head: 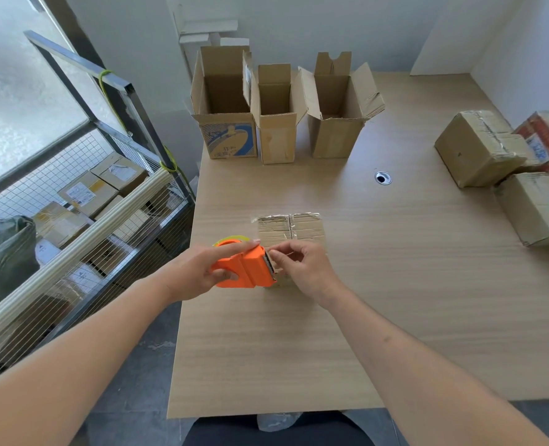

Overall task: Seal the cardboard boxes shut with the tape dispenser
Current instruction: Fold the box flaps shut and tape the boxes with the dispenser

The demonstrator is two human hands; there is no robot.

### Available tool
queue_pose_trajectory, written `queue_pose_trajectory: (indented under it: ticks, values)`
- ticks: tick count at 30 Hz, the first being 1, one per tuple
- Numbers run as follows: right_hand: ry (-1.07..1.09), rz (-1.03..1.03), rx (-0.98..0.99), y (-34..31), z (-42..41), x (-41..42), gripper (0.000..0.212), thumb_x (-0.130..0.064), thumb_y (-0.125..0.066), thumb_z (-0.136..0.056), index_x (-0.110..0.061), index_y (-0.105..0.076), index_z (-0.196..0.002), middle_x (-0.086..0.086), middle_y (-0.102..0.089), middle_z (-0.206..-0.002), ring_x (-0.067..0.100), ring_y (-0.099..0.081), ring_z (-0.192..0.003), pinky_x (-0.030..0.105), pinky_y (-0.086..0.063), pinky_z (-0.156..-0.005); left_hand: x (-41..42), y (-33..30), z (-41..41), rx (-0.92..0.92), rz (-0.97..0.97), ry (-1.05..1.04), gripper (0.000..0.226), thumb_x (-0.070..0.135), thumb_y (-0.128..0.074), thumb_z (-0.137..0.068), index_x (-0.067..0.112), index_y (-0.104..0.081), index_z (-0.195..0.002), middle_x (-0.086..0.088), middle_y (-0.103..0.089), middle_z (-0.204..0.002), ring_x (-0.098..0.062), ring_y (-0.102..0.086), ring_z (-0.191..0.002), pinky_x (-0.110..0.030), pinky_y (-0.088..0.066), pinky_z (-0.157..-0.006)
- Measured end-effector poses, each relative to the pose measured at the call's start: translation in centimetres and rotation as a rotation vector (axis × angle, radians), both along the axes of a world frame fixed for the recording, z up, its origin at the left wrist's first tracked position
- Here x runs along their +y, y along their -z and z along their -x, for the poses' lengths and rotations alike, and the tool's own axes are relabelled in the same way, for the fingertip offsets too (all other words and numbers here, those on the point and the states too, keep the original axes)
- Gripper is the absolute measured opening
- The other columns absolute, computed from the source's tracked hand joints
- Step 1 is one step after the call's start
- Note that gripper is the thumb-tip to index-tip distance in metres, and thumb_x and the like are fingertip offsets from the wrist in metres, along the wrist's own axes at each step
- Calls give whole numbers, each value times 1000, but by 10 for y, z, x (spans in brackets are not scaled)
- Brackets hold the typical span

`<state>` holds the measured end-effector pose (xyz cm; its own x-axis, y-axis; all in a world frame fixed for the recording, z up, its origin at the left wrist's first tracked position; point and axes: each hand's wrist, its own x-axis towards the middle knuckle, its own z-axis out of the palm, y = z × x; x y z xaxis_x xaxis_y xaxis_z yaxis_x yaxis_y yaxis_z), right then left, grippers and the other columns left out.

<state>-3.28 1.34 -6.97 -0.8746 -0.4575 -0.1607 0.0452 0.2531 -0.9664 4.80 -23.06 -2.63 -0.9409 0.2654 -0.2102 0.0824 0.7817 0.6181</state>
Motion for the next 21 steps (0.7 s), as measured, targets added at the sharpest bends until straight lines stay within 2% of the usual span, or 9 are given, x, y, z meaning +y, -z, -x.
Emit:
queue_pose_trajectory:
  ticks: [4,7,8,10,13,16,20,21]
  values:
    - [48,30,-75,8,-6,8,11,-3,-77,-88,-11,-79,-95,-1,-73,-78,14,-69,-72,42,-63,-76,7,-5,-3,-29,-19,36,79,24,-65,-98,68,-21,-147,34,-52,-106,-6,-57,-88,-28,-50,-80]
    - [40,50,-132,7,-10,17,22,2,-80,-83,-14,-77,-97,9,-70,-80,18,-69,-73,38,-63,-76,10,-4,-5,-45,8,63,78,27,-64,-99,67,-18,-148,15,-61,-121,-19,-61,-96,-36,-53,-86]
    - [31,45,-118,7,-11,19,23,4,-80,-82,-15,-77,-96,11,-71,-81,18,-69,-73,36,-63,-74,11,-4,-6,-37,10,64,77,27,-64,-99,66,-18,-148,14,-61,-124,-16,-60,-98,-33,-52,-86]
    - [31,11,-48,6,-12,23,24,7,-79,-81,-14,-77,-91,13,-73,-81,14,-69,-69,30,-61,-69,16,-5,-9,-7,-1,66,75,29,-64,-99,63,-21,-150,22,-59,-128,-2,-57,-101,-22,-47,-87]
    - [47,-29,23,3,-13,29,21,12,-75,-81,-8,-76,-89,4,-72,-76,7,-66,-62,20,-54,-63,24,-6,-12,39,15,62,69,41,-63,-98,59,-22,-152,25,-60,-118,4,-56,-94,-15,-44,-80]
    - [114,-65,25,8,-10,45,16,13,-75,-81,-1,-75,-88,-7,-71,-66,8,-61,-54,19,-52,-61,21,-4,-13,20,36,33,67,49,-61,-97,59,-23,-151,21,-60,-121,3,-57,-92,-15,-44,-76]
    - [262,-119,-34,16,4,87,18,5,-80,-80,-11,-74,-84,1,-74,-67,16,-63,-56,28,-56,-61,-3,-5,-22,-26,82,3,65,49,-59,-97,60,-23,-150,30,-56,-94,5,-59,-79,-16,-43,-65]
    - [290,-131,-32,17,7,96,18,4,-81,-80,-12,-74,-83,3,-74,-67,17,-64,-58,29,-57,-60,-10,-4,-24,-34,86,-1,64,50,-59,-98,59,-24,-150,28,-57,-87,2,-60,-75,-17,-43,-62]
